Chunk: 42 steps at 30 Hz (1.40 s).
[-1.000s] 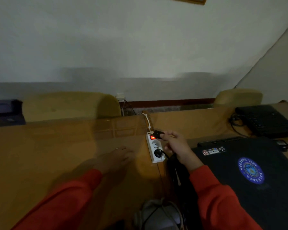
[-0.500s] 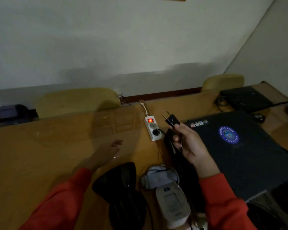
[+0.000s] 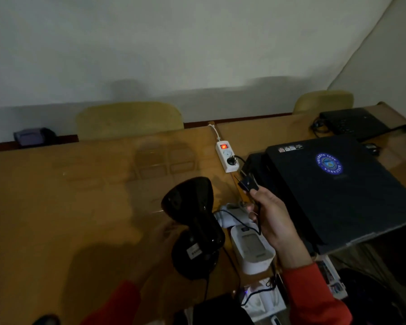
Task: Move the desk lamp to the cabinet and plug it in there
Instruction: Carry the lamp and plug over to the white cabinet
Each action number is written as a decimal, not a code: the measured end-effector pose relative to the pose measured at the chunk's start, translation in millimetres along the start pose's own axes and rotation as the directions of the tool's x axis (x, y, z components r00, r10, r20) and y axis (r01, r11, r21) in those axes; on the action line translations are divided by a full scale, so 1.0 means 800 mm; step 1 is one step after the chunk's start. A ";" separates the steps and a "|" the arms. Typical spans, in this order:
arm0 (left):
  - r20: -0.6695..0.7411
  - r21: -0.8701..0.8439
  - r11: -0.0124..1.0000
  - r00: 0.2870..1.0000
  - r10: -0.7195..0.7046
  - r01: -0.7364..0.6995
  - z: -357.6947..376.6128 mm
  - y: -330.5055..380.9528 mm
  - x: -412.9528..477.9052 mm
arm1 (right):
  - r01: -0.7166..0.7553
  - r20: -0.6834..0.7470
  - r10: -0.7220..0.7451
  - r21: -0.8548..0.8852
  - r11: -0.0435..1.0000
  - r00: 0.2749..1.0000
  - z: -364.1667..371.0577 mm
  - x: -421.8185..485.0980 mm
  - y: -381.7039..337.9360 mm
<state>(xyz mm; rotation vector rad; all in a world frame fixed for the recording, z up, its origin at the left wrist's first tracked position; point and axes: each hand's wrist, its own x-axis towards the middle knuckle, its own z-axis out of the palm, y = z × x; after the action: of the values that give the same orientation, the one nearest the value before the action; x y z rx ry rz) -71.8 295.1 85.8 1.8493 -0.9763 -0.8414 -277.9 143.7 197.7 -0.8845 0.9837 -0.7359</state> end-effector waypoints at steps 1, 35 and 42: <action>0.044 -0.012 0.999 0.998 0.037 -0.036 0.007 0.003 -0.011 | -0.001 -0.010 0.001 -0.012 1.000 1.000 -0.001 -0.005 0.003; -0.470 -0.279 0.928 0.878 0.092 -0.247 0.041 0.139 -0.136 | 0.231 0.406 -0.139 -0.189 0.954 0.904 -0.042 -0.073 -0.023; -0.619 -0.198 0.931 0.776 0.124 -0.306 -0.032 0.143 -0.211 | 0.302 0.557 -0.148 -0.196 0.933 0.817 0.036 -0.120 -0.027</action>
<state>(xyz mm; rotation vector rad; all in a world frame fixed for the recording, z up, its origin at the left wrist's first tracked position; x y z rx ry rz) -162.7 414.2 226.2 1.5517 -0.5994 -0.1985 -290.5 222.9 261.3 -1.3854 0.4814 -0.5055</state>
